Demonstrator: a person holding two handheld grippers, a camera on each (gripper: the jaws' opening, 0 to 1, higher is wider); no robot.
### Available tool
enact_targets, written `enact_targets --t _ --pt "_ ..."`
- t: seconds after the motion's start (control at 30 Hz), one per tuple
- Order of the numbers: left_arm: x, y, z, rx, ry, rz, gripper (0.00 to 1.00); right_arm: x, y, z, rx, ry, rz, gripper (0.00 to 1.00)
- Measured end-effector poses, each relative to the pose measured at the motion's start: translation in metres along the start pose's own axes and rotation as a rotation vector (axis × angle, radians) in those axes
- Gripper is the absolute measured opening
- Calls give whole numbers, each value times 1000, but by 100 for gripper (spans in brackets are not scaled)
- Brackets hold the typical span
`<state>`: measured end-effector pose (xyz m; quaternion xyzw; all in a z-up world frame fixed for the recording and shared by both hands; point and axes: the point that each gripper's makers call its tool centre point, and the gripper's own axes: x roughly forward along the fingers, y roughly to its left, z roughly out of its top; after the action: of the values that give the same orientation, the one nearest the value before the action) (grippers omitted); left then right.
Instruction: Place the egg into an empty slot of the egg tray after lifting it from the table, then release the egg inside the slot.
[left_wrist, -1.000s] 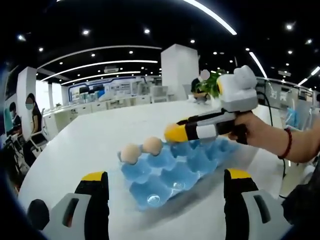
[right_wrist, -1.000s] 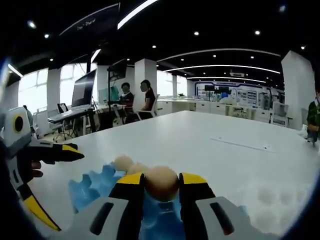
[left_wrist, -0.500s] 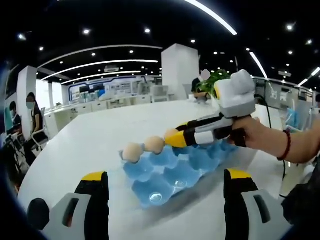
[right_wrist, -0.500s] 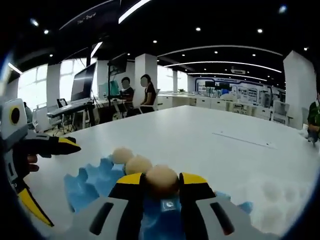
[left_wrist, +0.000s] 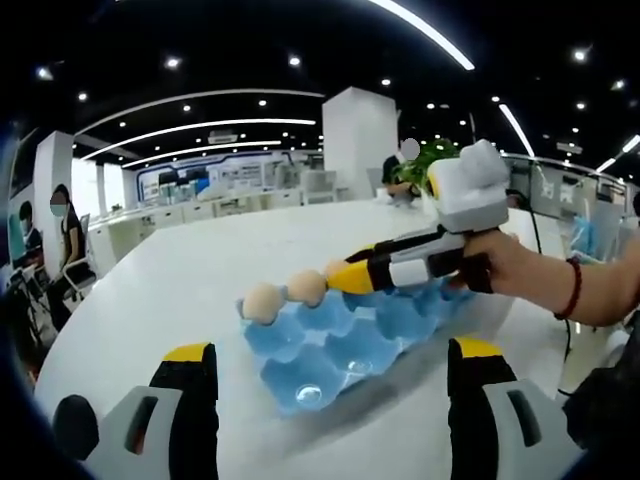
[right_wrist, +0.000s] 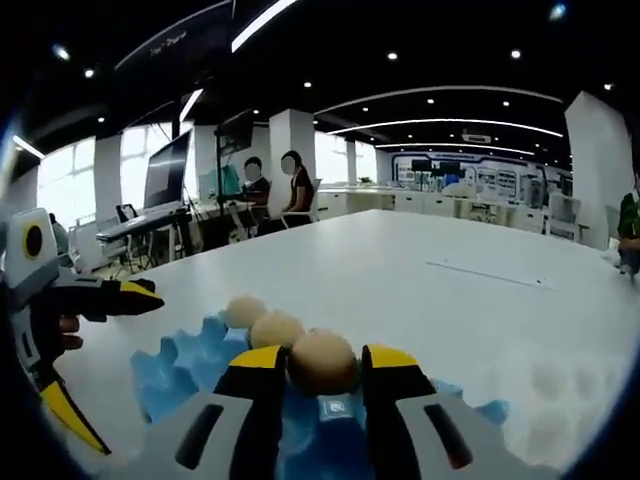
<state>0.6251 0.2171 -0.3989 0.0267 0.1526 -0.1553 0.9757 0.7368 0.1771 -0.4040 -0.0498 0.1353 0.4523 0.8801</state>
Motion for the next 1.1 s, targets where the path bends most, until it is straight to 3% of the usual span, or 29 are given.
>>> enact_targets --t 0.4,0.77,1.1 --pt "-3 -4 8 -28 -37 -5 99 -8 -6 5 -22 -18 -17 44" --pt "-2 -10 10 -11 -30 -7 100 -23 -13 9 -29 -19 -36 55" --pt "-2 -12 11 1 -22 -4 100 -36 -22 10 -13 -17 -50 58"
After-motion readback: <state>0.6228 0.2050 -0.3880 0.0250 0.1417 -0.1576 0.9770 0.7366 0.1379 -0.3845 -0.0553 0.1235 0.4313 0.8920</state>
